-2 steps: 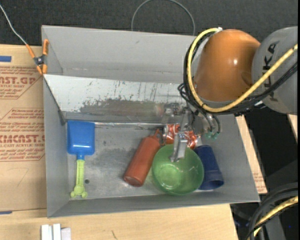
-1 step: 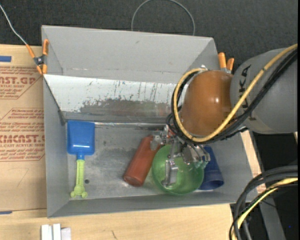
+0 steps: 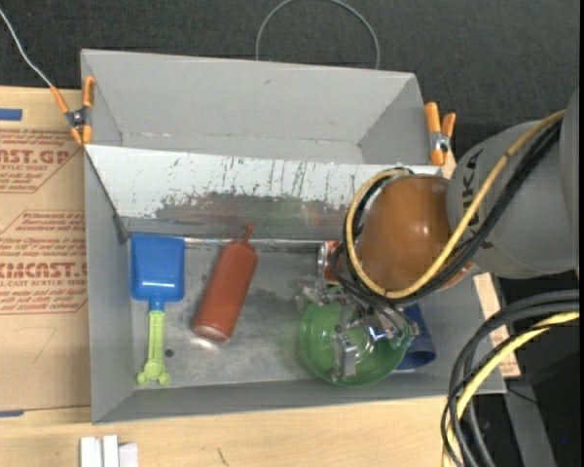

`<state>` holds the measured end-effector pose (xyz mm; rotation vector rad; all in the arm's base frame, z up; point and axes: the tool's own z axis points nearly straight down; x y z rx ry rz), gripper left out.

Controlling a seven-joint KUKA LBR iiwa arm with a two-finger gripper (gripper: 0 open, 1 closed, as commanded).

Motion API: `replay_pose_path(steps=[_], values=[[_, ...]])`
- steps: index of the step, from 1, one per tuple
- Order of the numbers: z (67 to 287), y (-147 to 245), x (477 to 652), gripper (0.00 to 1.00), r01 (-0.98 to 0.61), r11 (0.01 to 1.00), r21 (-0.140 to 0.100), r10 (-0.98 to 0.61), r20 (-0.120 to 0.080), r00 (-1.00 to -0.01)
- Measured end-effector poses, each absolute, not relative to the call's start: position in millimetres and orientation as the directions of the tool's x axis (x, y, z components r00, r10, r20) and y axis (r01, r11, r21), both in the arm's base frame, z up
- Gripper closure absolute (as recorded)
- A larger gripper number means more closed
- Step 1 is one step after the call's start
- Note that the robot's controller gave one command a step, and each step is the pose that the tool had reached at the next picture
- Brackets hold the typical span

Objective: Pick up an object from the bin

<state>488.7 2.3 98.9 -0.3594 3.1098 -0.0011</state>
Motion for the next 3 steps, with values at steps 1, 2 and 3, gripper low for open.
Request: replay_pose_path(steps=[1,2,3], values=[[73.8,21.1,502.7,1.0,-0.449,0.894,-0.005,-0.449,-0.018,-0.893],[73.8,21.2,502.6,1.0,-0.449,0.894,-0.004,-0.449,-0.018,-0.893],[162.0,32.4,504.9,1.0,-0.455,0.891,-0.001,-0.455,-0.011,-0.891]])
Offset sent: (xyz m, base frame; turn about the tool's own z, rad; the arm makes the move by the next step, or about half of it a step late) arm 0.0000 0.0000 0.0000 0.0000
